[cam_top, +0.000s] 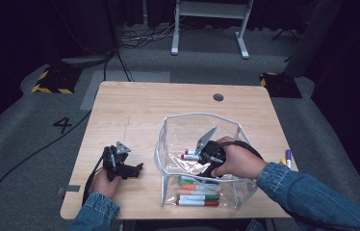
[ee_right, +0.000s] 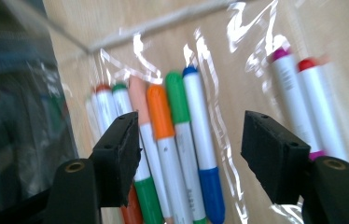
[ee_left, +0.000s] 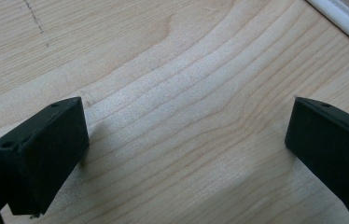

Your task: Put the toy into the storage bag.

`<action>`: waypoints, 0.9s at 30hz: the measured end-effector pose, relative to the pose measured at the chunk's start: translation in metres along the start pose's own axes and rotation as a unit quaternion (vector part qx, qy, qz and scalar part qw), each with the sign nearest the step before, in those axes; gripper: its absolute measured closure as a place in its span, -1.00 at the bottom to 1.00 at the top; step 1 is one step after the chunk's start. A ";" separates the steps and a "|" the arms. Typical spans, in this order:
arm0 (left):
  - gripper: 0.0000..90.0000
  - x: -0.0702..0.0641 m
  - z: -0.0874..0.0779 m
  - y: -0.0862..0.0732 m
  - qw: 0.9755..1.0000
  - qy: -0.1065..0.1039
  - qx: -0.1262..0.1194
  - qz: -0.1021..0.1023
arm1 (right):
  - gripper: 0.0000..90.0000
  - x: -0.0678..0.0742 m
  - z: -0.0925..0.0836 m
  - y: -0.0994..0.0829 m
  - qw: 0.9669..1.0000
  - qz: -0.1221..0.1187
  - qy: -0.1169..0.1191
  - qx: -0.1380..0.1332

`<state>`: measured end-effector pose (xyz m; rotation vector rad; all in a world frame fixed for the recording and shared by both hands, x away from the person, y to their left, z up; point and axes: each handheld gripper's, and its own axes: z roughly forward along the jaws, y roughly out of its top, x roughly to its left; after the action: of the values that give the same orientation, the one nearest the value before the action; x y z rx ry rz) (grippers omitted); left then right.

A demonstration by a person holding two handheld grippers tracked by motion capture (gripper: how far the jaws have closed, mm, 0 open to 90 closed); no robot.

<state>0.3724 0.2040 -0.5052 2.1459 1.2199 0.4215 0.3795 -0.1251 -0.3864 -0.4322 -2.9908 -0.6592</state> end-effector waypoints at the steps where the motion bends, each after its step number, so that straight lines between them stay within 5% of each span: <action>1: -1.00 0.000 0.000 0.000 1.000 0.001 0.000 0.001 | -0.16 -0.001 -0.005 0.001 1.000 0.003 -0.002 -0.011; 9: -1.00 0.000 0.000 0.000 1.000 0.000 0.000 0.000 | -0.14 0.008 -0.071 0.007 0.992 0.019 -0.028 -0.125; 14: -1.00 0.000 0.000 0.000 1.000 0.000 0.000 0.000 | -0.13 0.015 -0.115 -0.009 0.982 0.048 -0.052 -0.177; 21: -1.00 0.000 0.000 0.000 1.000 0.000 0.001 -0.001 | -0.13 0.011 -0.155 -0.062 0.967 0.104 -0.102 -0.208; 27: -1.00 0.000 0.000 0.000 1.000 0.000 0.001 -0.001 | -0.12 0.004 -0.170 -0.118 0.950 0.169 -0.141 -0.224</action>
<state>0.3722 0.2039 -0.5051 2.1468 1.2237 0.4194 0.3409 -0.2977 -0.2799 -1.1191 -2.8712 -1.3345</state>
